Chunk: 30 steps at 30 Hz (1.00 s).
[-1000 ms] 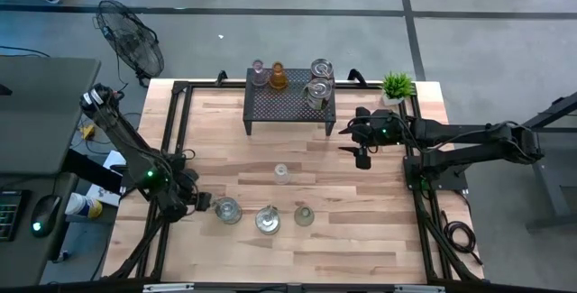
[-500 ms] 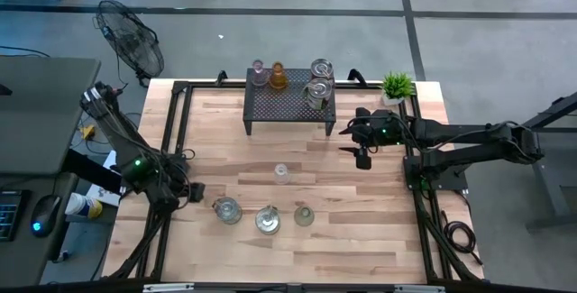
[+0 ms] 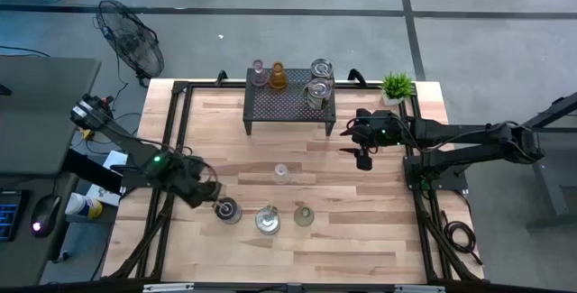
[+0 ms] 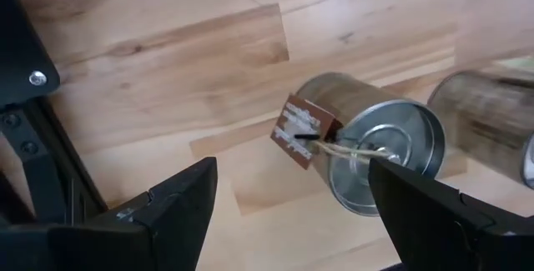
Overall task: Pick & Place candle stick holders
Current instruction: Put the brown scented candle on the shelf aligned with the other scented candles
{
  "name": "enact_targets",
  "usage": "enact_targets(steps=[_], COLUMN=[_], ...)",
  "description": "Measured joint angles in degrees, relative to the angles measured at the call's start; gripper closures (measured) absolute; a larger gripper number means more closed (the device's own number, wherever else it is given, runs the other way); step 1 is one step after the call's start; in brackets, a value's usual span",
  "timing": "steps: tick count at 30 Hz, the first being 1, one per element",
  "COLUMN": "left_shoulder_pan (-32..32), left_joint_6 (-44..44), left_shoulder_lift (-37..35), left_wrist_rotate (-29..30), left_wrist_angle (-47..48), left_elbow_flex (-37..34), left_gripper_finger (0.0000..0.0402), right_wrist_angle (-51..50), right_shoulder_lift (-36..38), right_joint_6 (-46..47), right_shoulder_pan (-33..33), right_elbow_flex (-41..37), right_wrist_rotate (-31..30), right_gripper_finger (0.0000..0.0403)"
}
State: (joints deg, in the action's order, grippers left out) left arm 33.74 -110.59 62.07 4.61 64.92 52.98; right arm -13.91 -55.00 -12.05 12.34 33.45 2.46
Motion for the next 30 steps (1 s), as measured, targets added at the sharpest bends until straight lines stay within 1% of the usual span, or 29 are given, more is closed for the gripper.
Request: enact_targets(steps=[3, 5, 10, 13, 19, 30], left_shoulder_pan=[-4.1, -6.2, -9.3, -9.4, -9.4, -9.4], left_joint_6=[5.4, 7.7, 8.9, 9.1, 3.9, 3.8], left_shoulder_lift=[4.3, 6.9, 12.0, 13.7, 16.2, 19.9], left_wrist_rotate=[-4.3, -6.0, -9.5, -10.5, -11.3, -11.8], left_wrist_angle=[0.0, 0.1, 0.2, -0.5, -0.4, -0.7], left_elbow_flex=[2.5, 3.8, 5.4, 5.6, 5.6, 5.7], left_gripper_finger=[0.0097, 0.0097, 0.0097, 0.0097, 0.0097, 0.0097], right_wrist_angle=[-0.4, -0.4, -0.7, -0.9, -2.3, -3.0], right_shoulder_lift=[0.0, 0.0, 0.0, 0.0, 0.0, 0.0], right_joint_6=[0.0, 0.0, 0.0, 0.0, -0.6, -2.1], right_shoulder_pan=[0.0, 0.0, 0.0, 0.0, 0.0, 0.0], right_elbow_flex=[0.0, 0.0, 0.0, 0.0, 0.0, 0.0], right_wrist_rotate=[0.0, 0.0, 0.2, 1.1, 1.2, 2.1], right_gripper_finger=[0.0179, 0.0179, 0.0179, 0.0179, 0.0179, 0.0179])
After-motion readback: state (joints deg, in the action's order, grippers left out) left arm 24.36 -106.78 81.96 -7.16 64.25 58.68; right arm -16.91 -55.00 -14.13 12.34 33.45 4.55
